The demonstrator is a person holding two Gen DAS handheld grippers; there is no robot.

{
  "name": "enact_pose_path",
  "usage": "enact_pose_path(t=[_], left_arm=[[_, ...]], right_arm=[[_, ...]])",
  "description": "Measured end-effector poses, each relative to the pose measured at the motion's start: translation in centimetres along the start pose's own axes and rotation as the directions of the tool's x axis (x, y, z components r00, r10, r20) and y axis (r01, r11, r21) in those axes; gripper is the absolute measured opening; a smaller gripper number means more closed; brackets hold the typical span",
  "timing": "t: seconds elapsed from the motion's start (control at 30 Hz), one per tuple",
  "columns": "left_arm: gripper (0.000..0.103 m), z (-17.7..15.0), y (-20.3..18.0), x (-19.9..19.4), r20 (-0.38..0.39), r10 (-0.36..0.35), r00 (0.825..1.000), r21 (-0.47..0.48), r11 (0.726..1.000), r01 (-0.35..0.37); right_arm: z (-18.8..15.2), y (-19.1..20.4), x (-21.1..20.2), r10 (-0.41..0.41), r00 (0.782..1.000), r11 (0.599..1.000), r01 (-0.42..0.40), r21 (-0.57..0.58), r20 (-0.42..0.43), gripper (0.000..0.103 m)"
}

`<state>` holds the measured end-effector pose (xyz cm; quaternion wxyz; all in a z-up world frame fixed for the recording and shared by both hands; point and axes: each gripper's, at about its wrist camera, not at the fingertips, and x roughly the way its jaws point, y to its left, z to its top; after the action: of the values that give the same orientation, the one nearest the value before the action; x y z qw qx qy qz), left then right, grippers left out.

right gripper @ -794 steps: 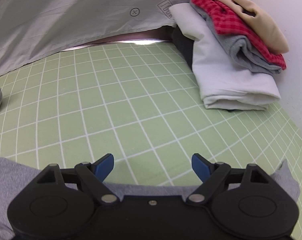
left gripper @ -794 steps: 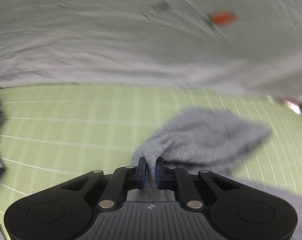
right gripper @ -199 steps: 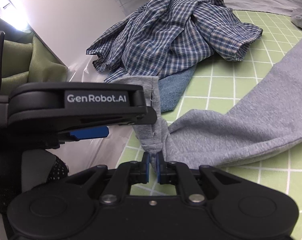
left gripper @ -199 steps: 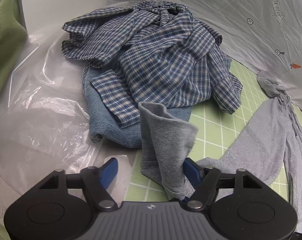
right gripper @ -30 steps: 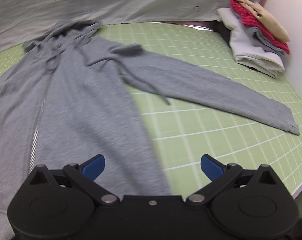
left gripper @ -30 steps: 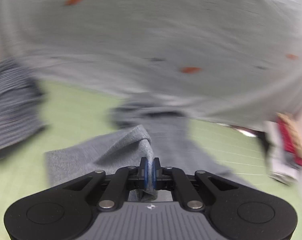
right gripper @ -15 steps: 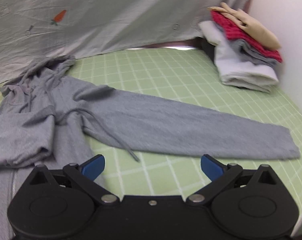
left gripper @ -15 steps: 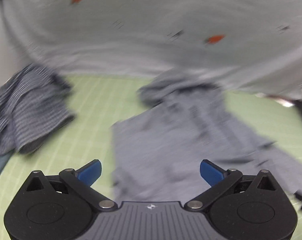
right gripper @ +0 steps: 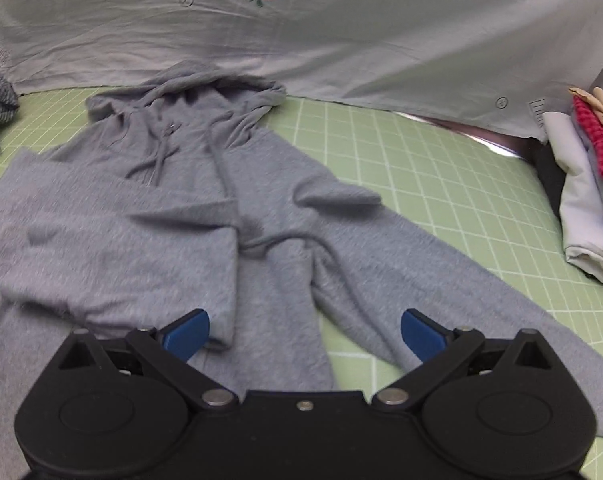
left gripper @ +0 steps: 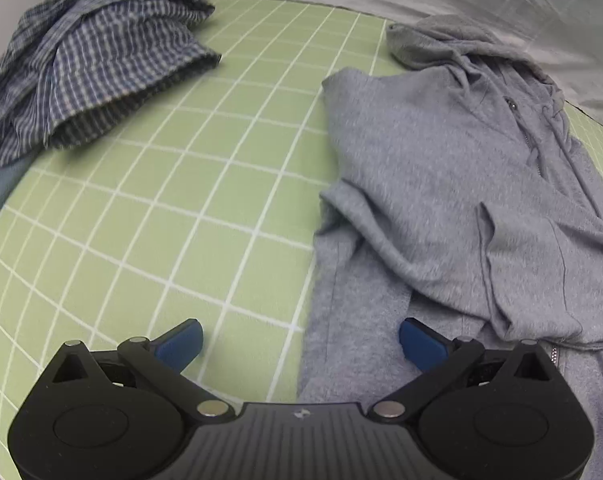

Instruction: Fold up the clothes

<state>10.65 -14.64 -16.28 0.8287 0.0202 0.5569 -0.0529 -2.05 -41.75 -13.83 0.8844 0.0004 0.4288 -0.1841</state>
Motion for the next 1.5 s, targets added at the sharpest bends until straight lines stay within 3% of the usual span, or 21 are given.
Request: enact_pose_path(t=[0.4, 0.53, 0.6, 0.67, 0.73, 0.83, 0.93, 1.0, 1.1, 1.27, 1.5], left_arm=[[0.103, 0.3, -0.5, 0.2, 0.023, 0.001, 1.000, 0.056, 0.998, -0.002], [0.103, 0.1, -0.5, 0.2, 0.039, -0.002, 0.999, 0.058, 0.998, 0.000], [0.103, 0.1, -0.5, 0.2, 0.045, -0.004, 0.999, 0.058, 0.998, 0.001], [0.103, 0.0, -0.4, 0.1, 0.050, -0.004, 0.999, 0.056, 0.998, 0.001], [0.103, 0.0, -0.4, 0.0, 0.056, -0.002, 0.998, 0.052, 0.999, -0.001], [0.103, 0.0, -0.5, 0.0, 0.061, 0.003, 0.998, 0.043, 0.999, -0.005], [0.103, 0.3, -0.8, 0.0, 0.052, 0.009, 0.999, 0.035, 0.999, -0.011], [0.103, 0.4, -0.8, 0.1, 0.042, 0.009, 0.999, 0.036, 0.999, -0.010], [0.103, 0.6, -0.7, 0.1, 0.031, 0.008, 0.999, 0.033, 0.999, -0.009], [0.103, 0.8, -0.9, 0.2, 0.012, 0.012, 1.000, 0.028, 1.000, -0.012], [0.103, 1.6, -3.4, -0.2, 0.056, 0.022, 0.998, 0.139, 0.990, -0.029]], right_arm=[[0.3, 0.9, 1.7, -0.043, 0.999, 0.996, 0.042, -0.078, -0.014, 0.103], [1.2, 1.7, 1.8, -0.037, 0.999, 0.989, 0.042, -0.141, 0.037, 0.103], [2.2, 1.3, 1.3, -0.058, 0.992, 0.989, 0.073, -0.131, 0.112, 0.103], [3.2, -1.6, -0.4, -0.118, 0.973, 0.993, 0.117, 0.019, 0.199, 0.103], [4.3, -4.7, -2.1, -0.191, 0.943, 0.973, 0.144, 0.182, 0.274, 0.103], [3.6, -9.9, -2.9, -0.341, 0.904, 0.889, 0.221, 0.401, 0.259, 0.103], [1.5, -13.9, 1.1, -0.265, 0.964, 0.866, 0.226, 0.445, 0.026, 0.103], [0.1, -14.0, 2.5, -0.237, 0.970, 0.882, 0.240, 0.404, -0.059, 0.103], [-1.3, -12.3, 2.5, -0.228, 0.971, 0.917, 0.237, 0.322, -0.066, 0.103], [-1.9, -10.0, 1.5, -0.205, 0.978, 0.938, 0.208, 0.279, -0.040, 0.103], [0.2, -5.3, 2.4, -0.199, 0.979, 0.980, 0.198, 0.019, 0.036, 0.103]])
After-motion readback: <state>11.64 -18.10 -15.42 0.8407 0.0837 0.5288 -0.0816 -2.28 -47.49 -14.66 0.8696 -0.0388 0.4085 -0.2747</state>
